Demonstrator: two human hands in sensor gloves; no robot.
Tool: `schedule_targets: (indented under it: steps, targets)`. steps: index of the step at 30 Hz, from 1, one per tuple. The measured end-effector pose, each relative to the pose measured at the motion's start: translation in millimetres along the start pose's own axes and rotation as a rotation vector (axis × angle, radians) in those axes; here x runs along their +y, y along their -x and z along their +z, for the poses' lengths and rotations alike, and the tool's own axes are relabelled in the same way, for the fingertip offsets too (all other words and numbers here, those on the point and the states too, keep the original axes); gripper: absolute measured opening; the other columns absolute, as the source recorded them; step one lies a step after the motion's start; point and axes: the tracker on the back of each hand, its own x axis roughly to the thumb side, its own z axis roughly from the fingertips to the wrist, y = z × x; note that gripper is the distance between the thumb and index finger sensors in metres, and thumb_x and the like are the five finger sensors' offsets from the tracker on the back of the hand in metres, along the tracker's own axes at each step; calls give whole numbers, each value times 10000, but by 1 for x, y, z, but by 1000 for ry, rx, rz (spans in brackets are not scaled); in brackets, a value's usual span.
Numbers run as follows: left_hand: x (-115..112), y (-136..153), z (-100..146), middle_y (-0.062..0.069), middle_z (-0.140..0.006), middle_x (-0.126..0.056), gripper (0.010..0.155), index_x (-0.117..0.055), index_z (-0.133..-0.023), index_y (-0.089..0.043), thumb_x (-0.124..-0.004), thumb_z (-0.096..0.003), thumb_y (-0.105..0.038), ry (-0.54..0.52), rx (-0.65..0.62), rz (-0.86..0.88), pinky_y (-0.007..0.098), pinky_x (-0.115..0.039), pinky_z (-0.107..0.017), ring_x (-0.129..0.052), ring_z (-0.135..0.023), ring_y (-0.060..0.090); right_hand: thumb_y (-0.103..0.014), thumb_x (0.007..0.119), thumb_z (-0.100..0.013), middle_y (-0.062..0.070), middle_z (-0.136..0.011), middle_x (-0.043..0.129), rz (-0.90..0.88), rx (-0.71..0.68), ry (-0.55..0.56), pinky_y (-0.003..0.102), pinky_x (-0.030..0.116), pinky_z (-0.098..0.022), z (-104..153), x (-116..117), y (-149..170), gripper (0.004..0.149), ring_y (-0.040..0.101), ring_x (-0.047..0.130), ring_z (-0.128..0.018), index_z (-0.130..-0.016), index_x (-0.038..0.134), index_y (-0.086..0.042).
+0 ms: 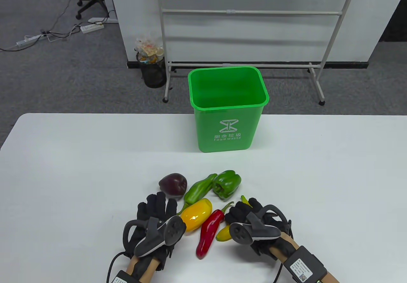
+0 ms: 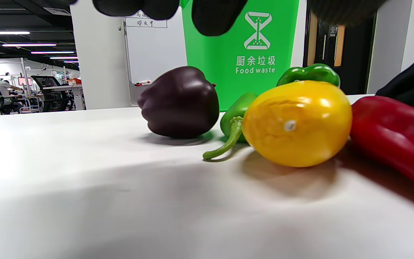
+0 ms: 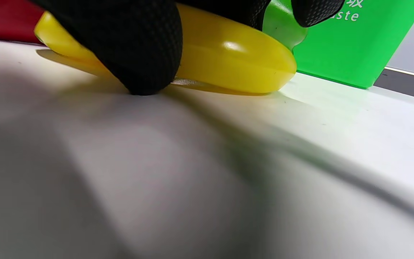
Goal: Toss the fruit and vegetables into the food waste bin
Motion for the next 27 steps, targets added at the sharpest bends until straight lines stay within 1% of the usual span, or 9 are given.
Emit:
schedule_targets:
  steps: [9,15,19,22,24,25,26,27]
  targets:
    - [0,1,0,245,-1136,-337,805,-495,-1057,-164,-623,-406,-620,3,0,1,713,-435,-701,-435,-1027,546,-273,908,-377,44,-1070,571,16,-17,-24,669,459,-754,7,0,-1,747,324,589,-1071,-1029,546,-228]
    - [-1,1,-1,245,-1136,-334,807,-494,-1058,-163,-623,-405,-620,5,-2,-7,713,-432,-702,-429,-1029,545,-300,918,-366,57,-1042,607,-20,-57,-44,671,471,-746,25,-2,-2,749,333,614,-1058,-1021,565,-220]
    - [-2,2,-1,245,-1137,-332,806,-493,-1058,-164,-623,-406,-620,10,0,-7,713,-430,-703,-427,-1029,546,-315,919,-361,76,-1026,626,-100,-89,-40,693,460,-738,41,-9,-7,752,354,650,-1033,-1019,571,-208]
    - [-3,1,-2,243,-1136,-333,806,-494,-1058,-164,-623,-406,-620,15,-4,-10,713,-431,-703,-429,-1028,545,-333,914,-361,86,-1018,635,-193,-127,-28,699,465,-733,54,-20,-13,756,367,682,-1010,-1020,568,-198]
    - [-3,0,-2,243,-1137,-330,806,-493,-1058,-165,-623,-406,-621,17,-6,-11,713,-430,-703,-428,-1029,544,-349,906,-364,99,-1006,643,-308,-154,-29,701,477,-727,61,-29,-17,763,379,707,-989,-1020,561,-170]
    - [-3,0,-2,243,-1137,-331,806,-493,-1058,-165,-623,-406,-620,18,-7,-11,713,-431,-703,-428,-1029,545,-365,898,-365,107,-995,650,-382,-162,-30,699,491,-724,63,-34,-17,765,385,726,-973,-1016,560,-150]
    - [-3,0,-2,243,-1137,-330,806,-492,-1058,-165,-623,-406,-620,19,-7,-10,713,-430,-703,-427,-1030,544,-381,894,-366,115,-982,660,-493,-182,-32,696,509,-719,65,-39,-16,765,389,751,-952,-1012,563,-137]
    - [-3,0,-2,243,-1138,-329,806,-492,-1059,-166,-623,-406,-620,19,-7,-9,713,-429,-704,-426,-1030,545,-391,892,-367,122,-973,665,-654,-212,-26,695,522,-712,66,-47,-15,768,393,767,-937,-1010,564,-127]
